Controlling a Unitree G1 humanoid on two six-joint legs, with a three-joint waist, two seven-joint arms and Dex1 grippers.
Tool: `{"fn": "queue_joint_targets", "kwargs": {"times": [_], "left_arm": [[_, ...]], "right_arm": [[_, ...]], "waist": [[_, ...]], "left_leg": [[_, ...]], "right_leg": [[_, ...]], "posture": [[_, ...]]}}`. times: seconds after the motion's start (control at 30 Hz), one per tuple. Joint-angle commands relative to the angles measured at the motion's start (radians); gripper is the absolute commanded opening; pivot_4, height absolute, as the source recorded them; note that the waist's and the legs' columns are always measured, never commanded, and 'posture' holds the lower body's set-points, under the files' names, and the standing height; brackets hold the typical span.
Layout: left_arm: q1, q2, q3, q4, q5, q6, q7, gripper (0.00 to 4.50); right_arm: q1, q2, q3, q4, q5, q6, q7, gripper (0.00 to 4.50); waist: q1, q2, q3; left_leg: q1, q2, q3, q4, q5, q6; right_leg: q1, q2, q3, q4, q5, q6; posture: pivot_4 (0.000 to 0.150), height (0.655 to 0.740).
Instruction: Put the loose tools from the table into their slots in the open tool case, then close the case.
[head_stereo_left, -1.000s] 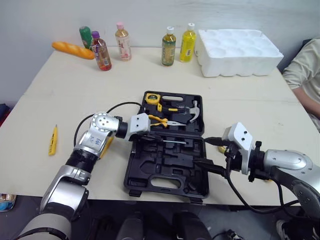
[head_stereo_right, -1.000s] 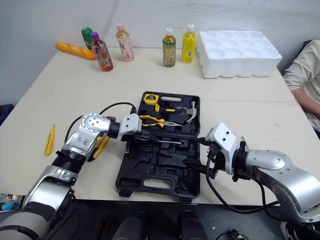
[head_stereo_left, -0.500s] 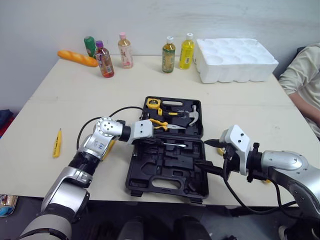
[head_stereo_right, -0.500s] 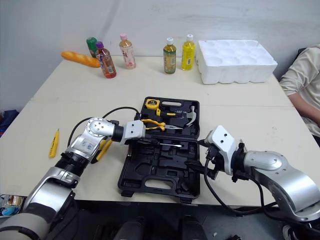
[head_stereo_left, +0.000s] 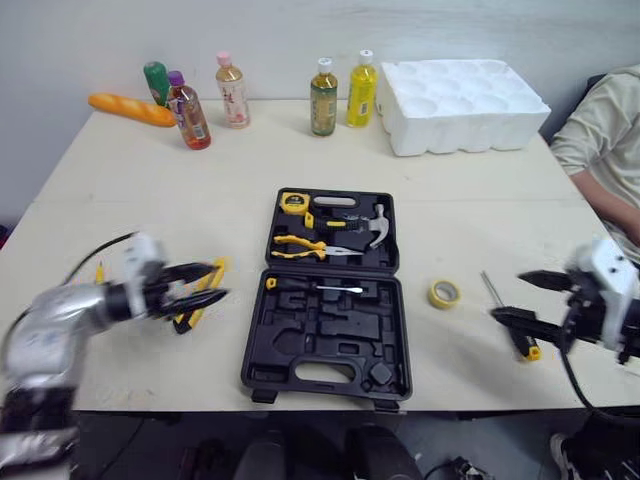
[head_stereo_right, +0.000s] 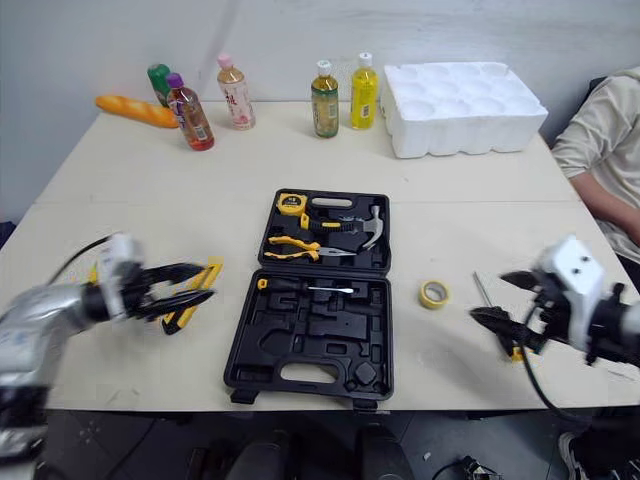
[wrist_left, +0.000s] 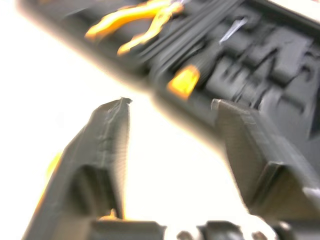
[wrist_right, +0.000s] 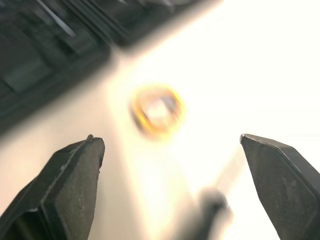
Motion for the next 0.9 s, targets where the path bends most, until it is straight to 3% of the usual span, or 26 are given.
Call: {"fn": "queue_joint_targets", "kwargs": {"times": [0.03, 0.23, 0.4, 0.63, 0.77, 0.9], "left_arm": [[0.161, 0.048, 0.239, 0.004, -0.027, 0.039, 0.045, 4.48], [0.354, 0.105, 0.461, 0.196, 0.043, -0.056, 0.104, 4.48], [0.367, 0.105, 0.459, 0.296, 0.071, -0.135, 0.137, 4.48], [0.361, 0.048, 0.397, 0.18, 0.05, -0.124, 0.171, 4.48], [0.332, 0.056, 0.35, -0.004, -0.044, 0.011, 0.14, 4.48], [0.183, 0.093, 0.159, -0.254, -0.217, 0.192, 0.068, 4.48]], "right_arm": [[0.058, -0.032, -0.138, 0.121, -0.062, -0.068, 0.06, 4.5], [0.03, -0.069, -0.168, 0.36, -0.136, -0.153, 0.055, 4.5], [-0.036, -0.111, -0.113, 0.541, -0.184, -0.25, 0.081, 4.5], [-0.147, -0.122, -0.045, 0.645, -0.212, -0.332, 0.081, 4.5], [-0.14, -0.112, -0.062, 0.591, -0.192, -0.312, 0.093, 4.5], [-0.022, 0.011, -0.1, 0.212, -0.091, -0.142, 0.036, 4.5]], "waist": [[0.0, -0.002, 0.004], [0.002, 0.0, 0.008], [0.002, 0.005, 0.011], [-0.005, 0.006, 0.011], [-0.004, 0.006, 0.011], [0.009, 0.005, 0.011]], "left_leg": [[0.001, 0.0, 0.0, 0.0, 0.0, 0.0], [0.002, 0.0, 0.0, -0.002, 0.0, 0.0], [0.0, 0.0, 0.004, -0.009, 0.0, -0.001], [0.001, 0.001, 0.005, -0.019, 0.002, -0.005], [0.002, 0.001, 0.005, -0.016, 0.002, -0.005], [0.001, 0.001, 0.004, -0.016, 0.005, -0.007]], "right_leg": [[0.001, 0.0, 0.0, -0.001, 0.0, 0.001], [0.001, -0.002, 0.0, -0.003, 0.001, -0.003], [-0.003, -0.004, 0.0, -0.004, 0.0, -0.004], [-0.006, -0.003, -0.001, -0.008, -0.001, -0.005], [-0.004, -0.003, -0.001, -0.007, -0.001, -0.005], [-0.003, -0.003, -0.003, -0.005, 0.0, -0.003]], "posture": [[0.15, 0.74], [0.15, 0.74], [0.15, 0.74], [0.15, 0.74], [0.15, 0.74], [0.15, 0.74]]}}
